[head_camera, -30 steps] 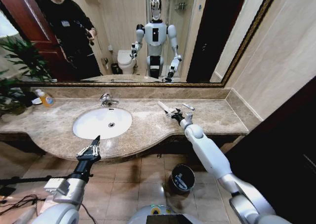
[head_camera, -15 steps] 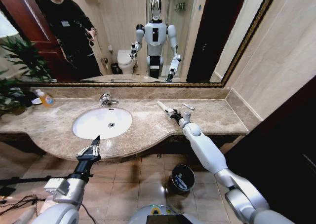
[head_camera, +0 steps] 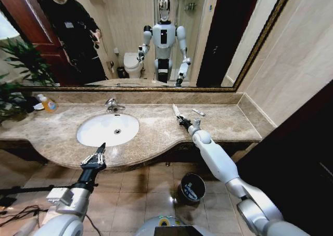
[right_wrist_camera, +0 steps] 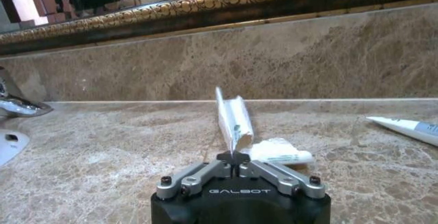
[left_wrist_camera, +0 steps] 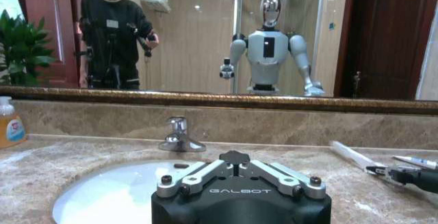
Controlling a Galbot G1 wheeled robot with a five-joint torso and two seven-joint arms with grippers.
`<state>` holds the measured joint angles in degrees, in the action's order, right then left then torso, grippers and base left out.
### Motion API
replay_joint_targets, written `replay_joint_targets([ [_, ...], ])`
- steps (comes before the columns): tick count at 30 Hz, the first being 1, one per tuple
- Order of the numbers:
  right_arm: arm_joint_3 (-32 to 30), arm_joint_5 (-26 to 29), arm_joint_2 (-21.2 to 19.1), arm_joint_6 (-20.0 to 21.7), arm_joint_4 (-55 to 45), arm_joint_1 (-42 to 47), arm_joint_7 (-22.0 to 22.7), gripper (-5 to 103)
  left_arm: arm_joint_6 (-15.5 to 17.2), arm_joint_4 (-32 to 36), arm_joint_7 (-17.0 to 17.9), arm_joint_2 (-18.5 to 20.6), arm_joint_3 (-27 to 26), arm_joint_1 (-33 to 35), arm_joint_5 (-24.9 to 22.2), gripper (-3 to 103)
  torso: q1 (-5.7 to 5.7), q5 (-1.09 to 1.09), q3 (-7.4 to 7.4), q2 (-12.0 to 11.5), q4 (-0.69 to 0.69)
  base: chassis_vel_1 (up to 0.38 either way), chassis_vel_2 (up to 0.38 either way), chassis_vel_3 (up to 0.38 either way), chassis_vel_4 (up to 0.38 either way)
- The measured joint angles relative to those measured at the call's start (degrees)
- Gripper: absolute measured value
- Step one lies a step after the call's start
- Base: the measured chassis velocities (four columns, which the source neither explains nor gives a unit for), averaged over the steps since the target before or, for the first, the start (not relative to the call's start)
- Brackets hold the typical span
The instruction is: Pick up the trash from the sink and place it in the trash bin.
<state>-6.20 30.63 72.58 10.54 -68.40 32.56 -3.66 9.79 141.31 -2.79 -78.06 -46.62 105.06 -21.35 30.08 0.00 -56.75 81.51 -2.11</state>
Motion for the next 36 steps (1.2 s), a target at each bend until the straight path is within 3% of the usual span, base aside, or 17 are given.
replay_joint_targets([
  [22,-1.62,-0.17,-2.11,-0.99,-5.44,2.85,0.42,0,0.00,0.00,0.00,0.00,0.00,0.00,0.00,0,0.00,0.00,0.00,0.00,0.00,0.000,0.000,0.000,0.000],
  [36,-8.36,0.00,-6.64,-1.25,-21.75,16.27,0.90,0,0.00,0.00,0.01,0.00,0.00,0.00,0.00,0,0.00,0.00,0.00,0.00,0.00,0.000,0.000,0.000,0.000],
])
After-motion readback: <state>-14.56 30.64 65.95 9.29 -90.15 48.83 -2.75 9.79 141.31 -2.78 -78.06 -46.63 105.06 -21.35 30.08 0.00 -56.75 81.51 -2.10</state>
